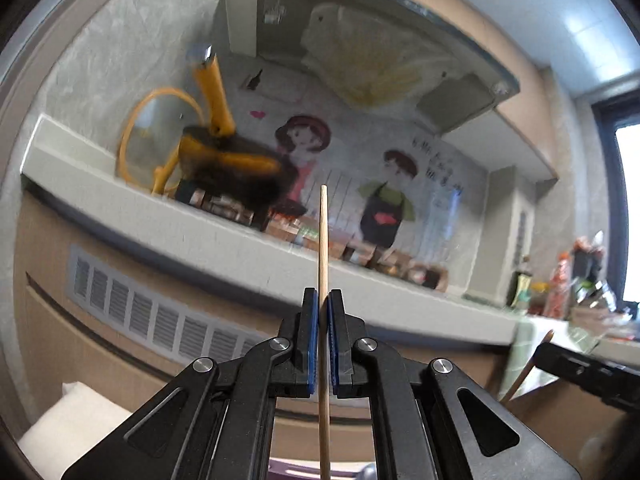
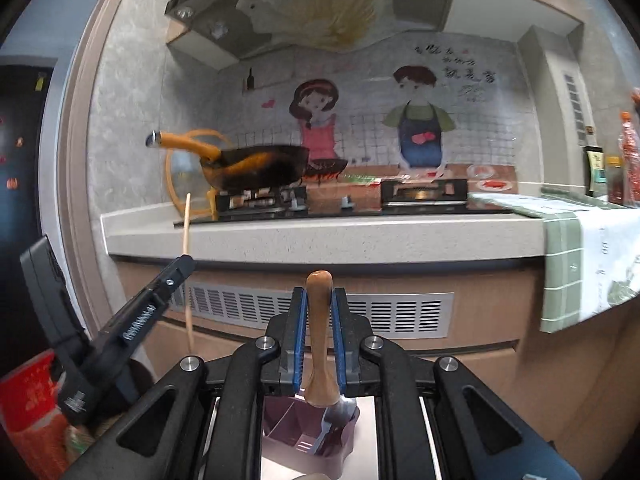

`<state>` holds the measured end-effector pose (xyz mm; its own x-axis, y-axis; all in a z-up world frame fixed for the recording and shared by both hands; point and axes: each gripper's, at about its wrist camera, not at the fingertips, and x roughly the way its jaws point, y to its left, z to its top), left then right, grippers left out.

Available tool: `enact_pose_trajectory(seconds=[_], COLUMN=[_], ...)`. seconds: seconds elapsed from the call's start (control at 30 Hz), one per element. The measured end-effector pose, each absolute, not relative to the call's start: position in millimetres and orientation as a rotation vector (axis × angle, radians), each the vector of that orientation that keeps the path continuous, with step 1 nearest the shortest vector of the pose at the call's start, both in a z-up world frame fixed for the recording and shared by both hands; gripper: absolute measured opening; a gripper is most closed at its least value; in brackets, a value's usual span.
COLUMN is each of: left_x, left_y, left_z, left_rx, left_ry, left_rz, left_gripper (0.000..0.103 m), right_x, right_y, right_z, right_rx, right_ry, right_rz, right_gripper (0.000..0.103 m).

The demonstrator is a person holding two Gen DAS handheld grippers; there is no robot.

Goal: Organize utensils
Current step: 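Carry the wooden spatula and chopstick into the maroon caddy and open both tools, then grasp the smiley-face metal spoon with the right tool while the left tool grasps the dark plastic spoon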

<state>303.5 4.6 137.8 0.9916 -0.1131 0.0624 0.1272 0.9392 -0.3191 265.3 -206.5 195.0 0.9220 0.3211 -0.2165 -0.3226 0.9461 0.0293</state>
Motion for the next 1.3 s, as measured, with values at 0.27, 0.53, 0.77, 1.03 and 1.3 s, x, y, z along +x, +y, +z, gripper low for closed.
enact_pose_trajectory(seconds=[0.27,0.53,0.77,1.03,1.3], left_x=[355.0,359.5,359.5,329.3,288.6], left_y=[-8.8,-7.9,-7.2,2.0,15.5], left_z=[80.8,55.3,36.6,26.7,38.3], left_rx=[-0.283,-0.303,-0.304,-0.329,-0.384], left_ry=[0.086,0.132,0.192,0.345,0.49], left_rz=[-0.041,-0.013,-0.022,-0.076,-0.252], left_gripper=[0.005,0.005,0.005,0.006,0.042], right_x=[327.5,343.8,342.1,332.5,300.0], right_y=[-206.1,-194.7,-188.4,-182.4,-194.0], right_z=[141.4,104.2,78.2,59.0,57.2], right_rx=[0.025,0.024,0.014,-0.046,-0.028], right_ry=[0.396,0.491,0.572,0.649,0.661], right_rz=[0.35,0.369,0.367,0.343,0.322], right_gripper=[0.011,0.011,0.011,0.013,0.02])
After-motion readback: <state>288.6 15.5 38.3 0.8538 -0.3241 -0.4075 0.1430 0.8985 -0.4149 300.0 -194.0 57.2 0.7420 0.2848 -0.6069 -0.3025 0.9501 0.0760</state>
